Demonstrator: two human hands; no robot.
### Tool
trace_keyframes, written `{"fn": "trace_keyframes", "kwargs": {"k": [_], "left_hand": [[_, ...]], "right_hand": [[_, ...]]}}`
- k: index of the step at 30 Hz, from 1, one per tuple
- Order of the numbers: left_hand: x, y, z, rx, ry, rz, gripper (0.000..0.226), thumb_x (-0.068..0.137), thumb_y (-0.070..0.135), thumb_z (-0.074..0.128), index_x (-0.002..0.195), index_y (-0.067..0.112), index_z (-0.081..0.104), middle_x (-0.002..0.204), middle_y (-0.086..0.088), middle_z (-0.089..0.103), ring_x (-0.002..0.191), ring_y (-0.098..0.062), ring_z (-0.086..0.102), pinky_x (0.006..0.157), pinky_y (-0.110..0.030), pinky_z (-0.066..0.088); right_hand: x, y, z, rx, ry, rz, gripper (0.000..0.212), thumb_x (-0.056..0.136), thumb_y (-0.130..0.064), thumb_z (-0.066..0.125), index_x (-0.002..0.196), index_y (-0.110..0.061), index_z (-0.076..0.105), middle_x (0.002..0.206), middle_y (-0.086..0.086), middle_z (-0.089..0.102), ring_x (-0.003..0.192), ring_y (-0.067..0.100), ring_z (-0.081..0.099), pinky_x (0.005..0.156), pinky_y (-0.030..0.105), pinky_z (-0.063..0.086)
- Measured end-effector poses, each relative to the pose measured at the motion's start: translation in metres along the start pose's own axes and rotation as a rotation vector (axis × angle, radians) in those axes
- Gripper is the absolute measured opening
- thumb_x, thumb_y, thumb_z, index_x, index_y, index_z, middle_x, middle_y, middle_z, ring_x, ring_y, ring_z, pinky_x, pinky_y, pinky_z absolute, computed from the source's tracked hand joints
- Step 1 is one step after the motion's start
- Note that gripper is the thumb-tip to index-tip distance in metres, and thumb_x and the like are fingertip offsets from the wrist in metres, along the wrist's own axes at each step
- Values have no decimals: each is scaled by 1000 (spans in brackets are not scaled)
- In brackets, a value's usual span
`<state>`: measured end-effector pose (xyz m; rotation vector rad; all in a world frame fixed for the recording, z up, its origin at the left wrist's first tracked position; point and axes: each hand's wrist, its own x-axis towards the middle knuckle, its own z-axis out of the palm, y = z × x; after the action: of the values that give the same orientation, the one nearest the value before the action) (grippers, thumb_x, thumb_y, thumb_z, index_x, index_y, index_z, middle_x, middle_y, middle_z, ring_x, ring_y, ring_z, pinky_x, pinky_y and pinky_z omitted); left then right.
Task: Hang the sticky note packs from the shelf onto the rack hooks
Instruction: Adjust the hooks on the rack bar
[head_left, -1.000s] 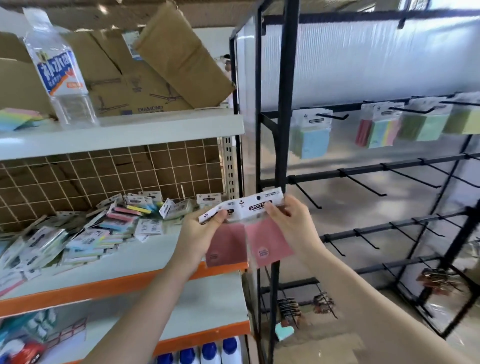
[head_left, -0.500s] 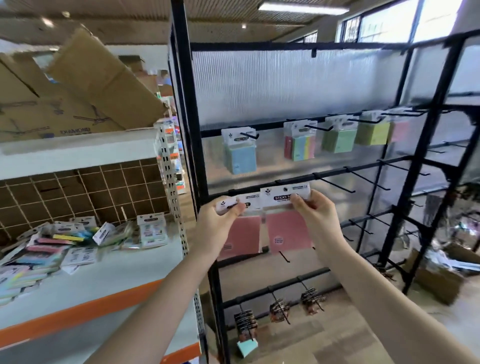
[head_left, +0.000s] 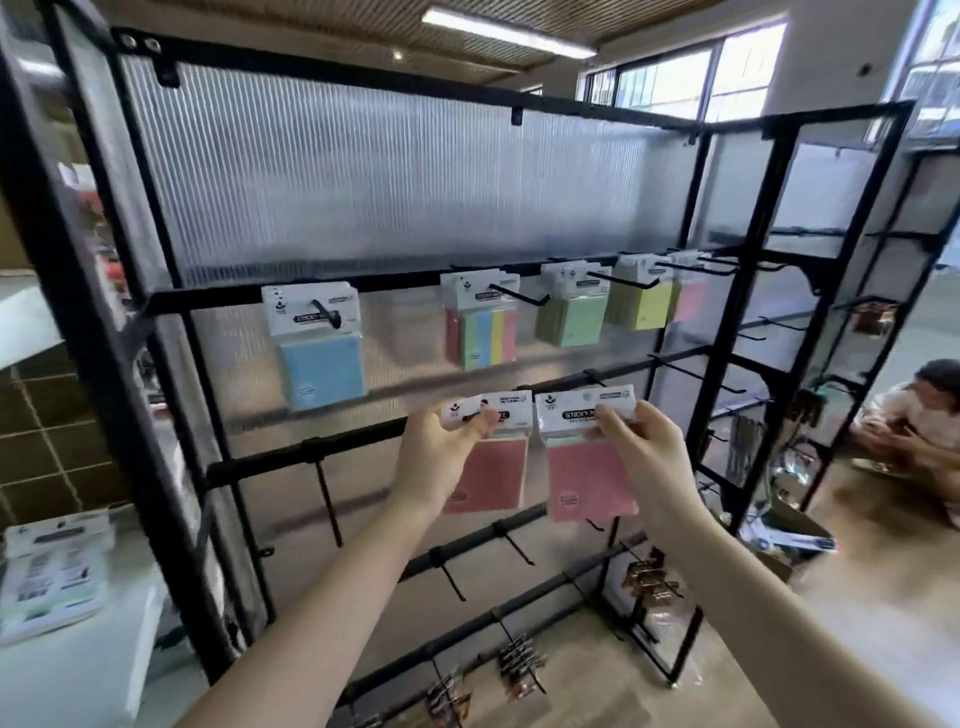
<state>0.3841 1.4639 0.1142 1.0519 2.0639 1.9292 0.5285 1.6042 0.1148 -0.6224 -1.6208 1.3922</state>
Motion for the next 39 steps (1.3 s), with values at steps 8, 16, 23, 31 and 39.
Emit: {"fn": "trace_keyframes", "kwargs": {"k": [8, 16, 23, 31, 39], "left_hand": [[83, -6, 88, -28, -137, 41, 56, 79, 45, 68, 89, -10, 65, 74, -17, 66, 61, -27, 58, 58, -35, 43], [122, -20, 157, 42, -145, 6, 66, 73, 56, 66, 86, -8, 64, 48, 6, 47, 36, 0, 40, 38, -11, 28], [140, -13, 221, 54, -128, 1, 43, 77, 52, 66, 84, 9, 66, 61, 6, 67, 50, -3, 57, 48, -13, 39], [154, 5, 307, -22, -16, 18, 78, 71, 62, 57, 99, -10, 64, 59, -20, 58, 48, -9, 51, 53, -26, 44], [166, 36, 389, -93, -40, 54, 30, 84, 47, 52, 96, 26, 69, 95, 13, 74, 91, -7, 69, 82, -20, 50]], "right_hand": [[90, 22, -46, -78, 99, -43, 16, 89, -32, 65, 78, -21, 62, 66, -14, 68, 53, 2, 62, 45, 22, 48], [149, 46, -89, -74, 161, -70, 17, 90, -31, 64, 78, -20, 62, 66, -11, 66, 56, 1, 60, 51, 23, 46], [199, 67, -128, 32, 61, -33, 18, 91, -26, 64, 77, -15, 61, 60, -10, 65, 52, 2, 58, 46, 18, 45], [261, 77, -191, 51, -78, -55, 33, 89, -38, 64, 60, -23, 61, 53, -12, 56, 47, -1, 47, 43, 12, 33], [312, 81, -246, 36, -222, -146, 11, 90, -25, 65, 79, -27, 68, 71, -8, 70, 63, 5, 65, 55, 14, 47]]}}
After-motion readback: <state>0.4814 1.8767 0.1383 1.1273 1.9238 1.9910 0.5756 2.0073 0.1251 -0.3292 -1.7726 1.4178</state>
